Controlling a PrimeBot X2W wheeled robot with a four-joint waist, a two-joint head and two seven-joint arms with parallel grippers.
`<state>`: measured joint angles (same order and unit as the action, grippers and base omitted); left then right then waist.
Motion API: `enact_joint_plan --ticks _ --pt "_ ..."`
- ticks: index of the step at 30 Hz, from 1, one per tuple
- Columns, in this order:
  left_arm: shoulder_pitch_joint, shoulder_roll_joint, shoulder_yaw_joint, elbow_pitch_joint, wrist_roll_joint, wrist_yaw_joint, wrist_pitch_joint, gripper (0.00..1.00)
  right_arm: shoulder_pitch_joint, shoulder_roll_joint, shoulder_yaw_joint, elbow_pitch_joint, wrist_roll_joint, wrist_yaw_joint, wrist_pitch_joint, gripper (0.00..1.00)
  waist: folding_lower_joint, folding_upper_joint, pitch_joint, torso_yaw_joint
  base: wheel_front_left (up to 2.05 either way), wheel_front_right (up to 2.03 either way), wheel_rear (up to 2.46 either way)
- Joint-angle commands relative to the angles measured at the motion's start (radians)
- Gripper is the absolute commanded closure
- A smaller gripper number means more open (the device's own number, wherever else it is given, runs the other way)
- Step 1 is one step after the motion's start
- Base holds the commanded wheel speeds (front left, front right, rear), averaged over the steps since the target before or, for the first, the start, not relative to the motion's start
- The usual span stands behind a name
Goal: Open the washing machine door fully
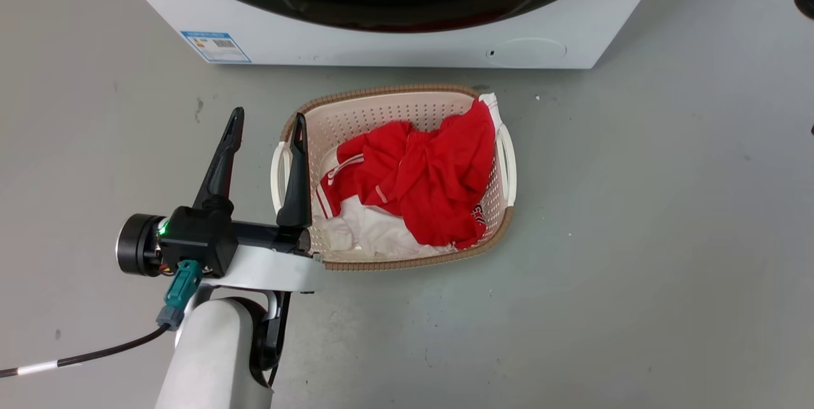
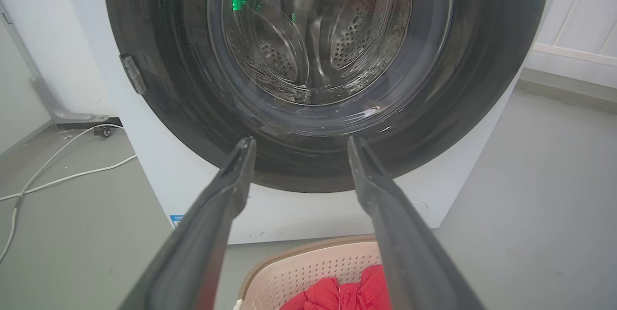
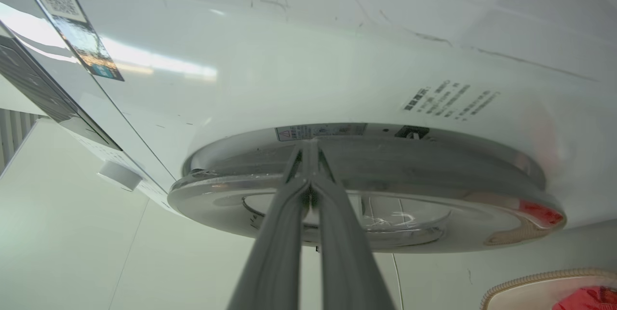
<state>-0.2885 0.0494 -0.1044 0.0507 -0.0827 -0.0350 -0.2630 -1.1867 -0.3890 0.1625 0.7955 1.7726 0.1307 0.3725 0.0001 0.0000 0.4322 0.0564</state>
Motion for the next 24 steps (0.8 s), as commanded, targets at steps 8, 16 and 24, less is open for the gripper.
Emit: enact_joint_plan --ticks 8,16,24 --pt "-0.032 0.002 0.001 -0.021 0.01 0.001 -0.003 0.0 -0.13 0.031 0.076 0.056 -0.039 0.0 0.027 1.0 -0.0001 0.0 0.071 0.008 0.0 0.0 0.0" --pt "-0.048 0.002 -0.002 -0.034 0.018 0.007 -0.003 0.0 -0.187 0.045 0.117 0.079 -0.047 0.0 0.057 1.0 -0.0001 0.0 0.107 0.007 0.0 0.0 0.0" --pt "-0.055 0.002 -0.002 -0.035 0.025 0.008 -0.003 0.0 -0.203 0.062 0.144 0.065 -0.03 0.0 0.123 1.0 -0.0001 0.0 0.128 -0.004 0.0 0.0 0.0"
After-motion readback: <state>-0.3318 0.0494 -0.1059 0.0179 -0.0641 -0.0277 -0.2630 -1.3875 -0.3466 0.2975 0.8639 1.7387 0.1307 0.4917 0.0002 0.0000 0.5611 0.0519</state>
